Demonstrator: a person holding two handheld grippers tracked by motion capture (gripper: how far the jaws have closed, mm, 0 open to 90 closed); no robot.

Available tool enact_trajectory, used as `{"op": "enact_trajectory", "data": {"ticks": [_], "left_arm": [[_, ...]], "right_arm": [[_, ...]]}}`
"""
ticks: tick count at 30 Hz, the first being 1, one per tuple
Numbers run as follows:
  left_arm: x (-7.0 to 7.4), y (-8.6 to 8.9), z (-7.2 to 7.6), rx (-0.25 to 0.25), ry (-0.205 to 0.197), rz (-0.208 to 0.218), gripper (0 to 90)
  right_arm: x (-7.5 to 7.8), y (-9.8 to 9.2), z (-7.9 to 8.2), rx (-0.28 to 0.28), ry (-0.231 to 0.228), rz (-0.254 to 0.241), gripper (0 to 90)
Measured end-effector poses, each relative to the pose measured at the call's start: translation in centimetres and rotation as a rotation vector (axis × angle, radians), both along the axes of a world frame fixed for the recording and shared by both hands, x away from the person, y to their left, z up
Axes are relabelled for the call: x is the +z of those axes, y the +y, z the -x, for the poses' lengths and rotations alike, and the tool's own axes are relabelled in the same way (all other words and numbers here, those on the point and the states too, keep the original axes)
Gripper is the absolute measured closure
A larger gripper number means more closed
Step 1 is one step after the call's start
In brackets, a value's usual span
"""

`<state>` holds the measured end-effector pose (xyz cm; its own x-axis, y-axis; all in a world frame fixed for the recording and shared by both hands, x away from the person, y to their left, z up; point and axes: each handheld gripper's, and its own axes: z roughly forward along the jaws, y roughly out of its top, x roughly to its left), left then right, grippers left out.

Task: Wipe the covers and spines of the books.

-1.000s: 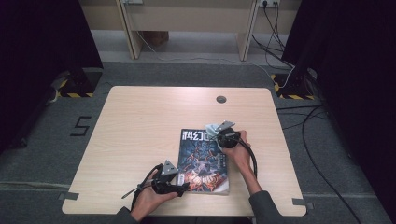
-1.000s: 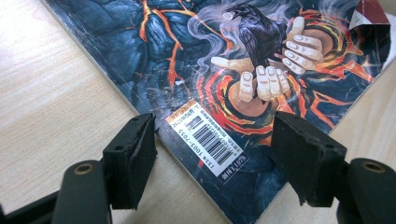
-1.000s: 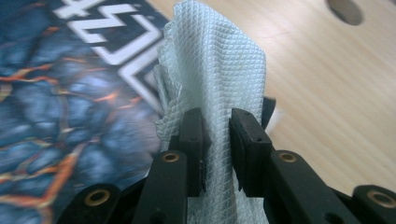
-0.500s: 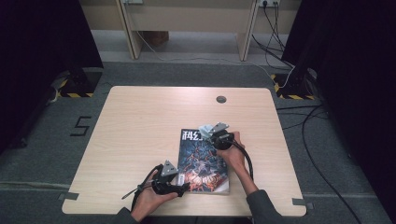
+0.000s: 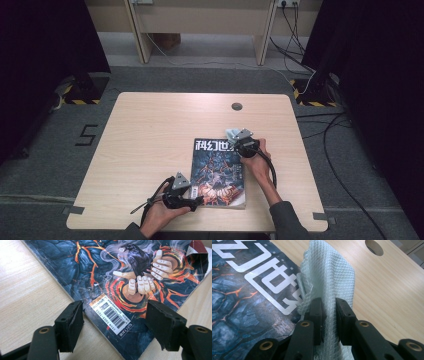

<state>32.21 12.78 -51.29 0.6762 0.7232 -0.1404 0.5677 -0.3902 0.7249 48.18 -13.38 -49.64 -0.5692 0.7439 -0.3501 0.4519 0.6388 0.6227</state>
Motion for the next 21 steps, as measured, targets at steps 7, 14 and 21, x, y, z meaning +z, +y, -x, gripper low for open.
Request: {"op": "enact_trajectory", "data": {"ticks": [7, 14, 21], "left_arm": [[0.0, 0.0, 0.0, -0.002, -0.002, -0.003, 30.0], [0.0, 0.0, 0.0, -0.007, -0.003, -0.008, 30.0], [0.0, 0.0, 0.0, -0.006, -0.004, -0.006, 30.0]], "right_arm": [[0.1, 0.9, 0.2, 0.031, 0.011, 0.023, 78.2], [0.1, 4.5, 1.3, 0.164, 0.056, -0.039, 78.3], [0.3, 7.4, 0.2, 0.178, 0.09, -0.045, 78.0]]}}
